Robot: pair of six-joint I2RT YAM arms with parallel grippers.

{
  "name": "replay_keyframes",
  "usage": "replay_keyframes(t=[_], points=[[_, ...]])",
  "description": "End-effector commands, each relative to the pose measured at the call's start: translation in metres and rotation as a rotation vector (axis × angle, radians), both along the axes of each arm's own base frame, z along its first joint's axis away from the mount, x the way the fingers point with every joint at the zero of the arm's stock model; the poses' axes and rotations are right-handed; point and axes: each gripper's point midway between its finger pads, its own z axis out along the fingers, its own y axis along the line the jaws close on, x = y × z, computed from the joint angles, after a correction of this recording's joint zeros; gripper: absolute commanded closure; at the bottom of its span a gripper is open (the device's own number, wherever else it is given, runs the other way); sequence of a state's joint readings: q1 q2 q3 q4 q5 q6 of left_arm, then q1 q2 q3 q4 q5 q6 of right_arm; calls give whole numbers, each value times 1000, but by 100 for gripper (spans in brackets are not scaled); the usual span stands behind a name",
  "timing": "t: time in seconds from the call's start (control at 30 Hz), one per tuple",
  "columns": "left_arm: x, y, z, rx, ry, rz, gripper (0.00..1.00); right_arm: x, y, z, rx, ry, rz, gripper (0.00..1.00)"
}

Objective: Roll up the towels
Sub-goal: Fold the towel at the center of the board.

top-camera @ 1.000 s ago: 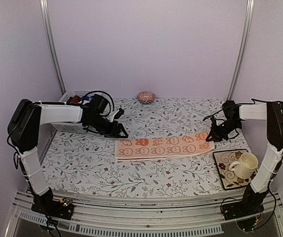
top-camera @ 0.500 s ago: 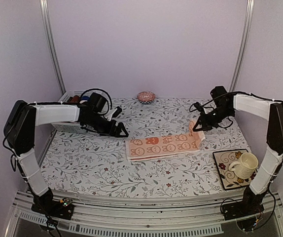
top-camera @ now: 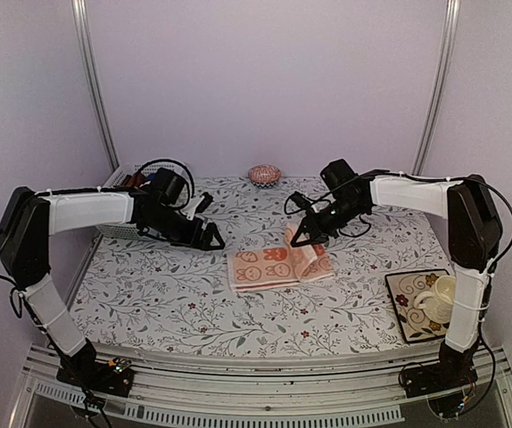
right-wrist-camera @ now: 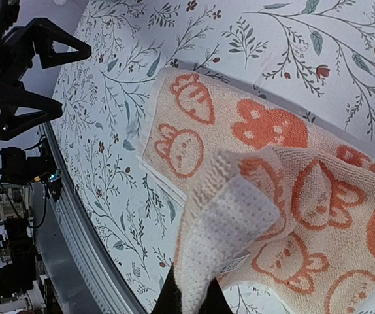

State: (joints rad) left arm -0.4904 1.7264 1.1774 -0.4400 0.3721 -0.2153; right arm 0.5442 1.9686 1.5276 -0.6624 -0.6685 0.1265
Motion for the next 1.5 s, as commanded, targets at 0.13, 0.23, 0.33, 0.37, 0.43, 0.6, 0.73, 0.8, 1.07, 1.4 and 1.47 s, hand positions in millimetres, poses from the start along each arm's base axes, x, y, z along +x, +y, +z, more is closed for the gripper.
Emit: replay_keyframes(t=[0.13,0.23,0.33,0.37,0.43,0.6,0.73,0.8,1.07,1.4,1.47], points=[[-2,6,5,10,-17,9,3,23,28,-11,32,-8,-27,97],[-3,6,3,14,-13,7,3,28,35,-8,53,-12,-25,97],[-3,6,3,12,-13,5,3,29,42,-4,73,-17,-18,97],[-4,6,2,13,-10,5,3,30,43,-3,76,-20,-18,97],[-4,6,2,11,-9,4,3,31,44,-4,75,-17,-17,97],[-5,6,1,11,-7,5,3,24,53,-10,75,0,17,97],[-5,6,0,14,-7,4,3,16,64,-13,87,9,50,97],[-4,7,0,14,-6,6,3,13,68,-14,89,16,59,97],[-4,7,-1,20,-7,4,3,13,78,-10,101,14,70,96],[-6,6,-4,14,3,4,3,10,87,-25,86,41,92,95],[-6,7,-4,17,4,4,3,7,88,-29,80,51,102,94]])
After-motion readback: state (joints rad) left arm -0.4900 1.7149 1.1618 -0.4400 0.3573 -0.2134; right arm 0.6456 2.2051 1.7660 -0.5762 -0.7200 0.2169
